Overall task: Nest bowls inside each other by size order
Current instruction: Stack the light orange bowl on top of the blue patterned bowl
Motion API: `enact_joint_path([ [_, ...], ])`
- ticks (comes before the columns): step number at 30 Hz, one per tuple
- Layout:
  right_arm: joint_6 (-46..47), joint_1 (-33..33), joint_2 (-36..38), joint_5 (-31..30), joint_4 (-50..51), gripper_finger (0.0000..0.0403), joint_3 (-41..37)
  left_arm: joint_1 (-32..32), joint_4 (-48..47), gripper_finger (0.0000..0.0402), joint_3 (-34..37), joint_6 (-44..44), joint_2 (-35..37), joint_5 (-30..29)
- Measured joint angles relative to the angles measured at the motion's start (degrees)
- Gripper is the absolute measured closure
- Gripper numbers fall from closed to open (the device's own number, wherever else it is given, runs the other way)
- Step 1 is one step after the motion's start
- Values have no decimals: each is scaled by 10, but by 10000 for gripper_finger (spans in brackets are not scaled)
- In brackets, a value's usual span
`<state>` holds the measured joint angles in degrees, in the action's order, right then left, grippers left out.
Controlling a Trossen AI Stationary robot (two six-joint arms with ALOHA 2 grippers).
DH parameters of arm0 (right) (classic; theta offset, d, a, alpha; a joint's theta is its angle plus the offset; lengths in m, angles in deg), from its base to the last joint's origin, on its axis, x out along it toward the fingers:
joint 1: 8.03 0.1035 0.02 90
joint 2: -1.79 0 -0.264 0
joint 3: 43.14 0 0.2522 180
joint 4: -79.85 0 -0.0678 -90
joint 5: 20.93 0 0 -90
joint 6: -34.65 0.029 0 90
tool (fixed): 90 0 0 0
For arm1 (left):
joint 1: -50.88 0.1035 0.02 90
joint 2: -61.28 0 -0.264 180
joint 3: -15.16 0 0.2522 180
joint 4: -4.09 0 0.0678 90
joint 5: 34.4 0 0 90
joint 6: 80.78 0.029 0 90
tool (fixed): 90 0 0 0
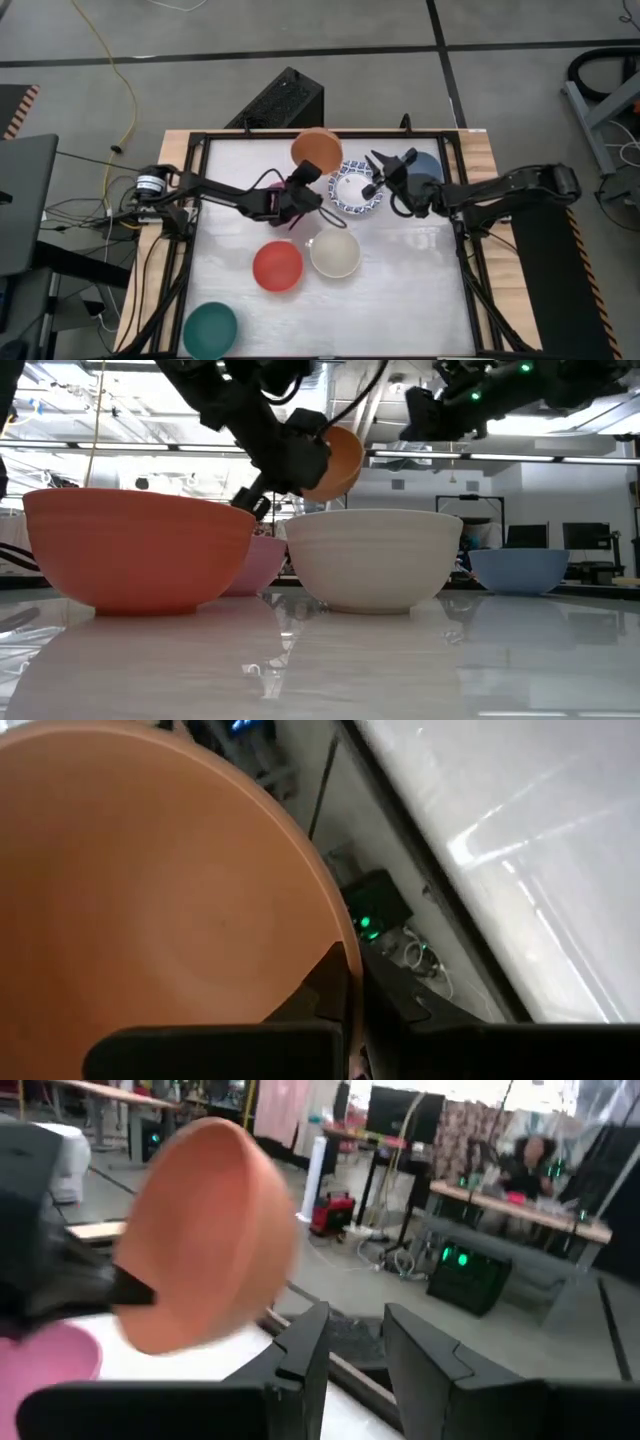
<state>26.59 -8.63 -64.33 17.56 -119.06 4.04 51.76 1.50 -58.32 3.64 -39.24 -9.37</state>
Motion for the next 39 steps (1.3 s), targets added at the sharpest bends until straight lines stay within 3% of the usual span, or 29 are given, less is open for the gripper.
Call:
enact_joint_path([
  [7,-30,-2,-56,19,-8,273,56,7,79,401,0,22,0,-11],
  [18,-39,-12,-99,50,-13,177,138,2,80,401,0,21,0,-4],
  [29,-40,-54,-149,51,-8,171,148,-14,93,401,0,32,0,-2],
  [34,-15,-58,-157,52,-7,198,148,-18,92,401,0,32,0,1],
  [39,10,-58,-157,50,-2,301,148,-18,94,401,0,37,0,8],
])
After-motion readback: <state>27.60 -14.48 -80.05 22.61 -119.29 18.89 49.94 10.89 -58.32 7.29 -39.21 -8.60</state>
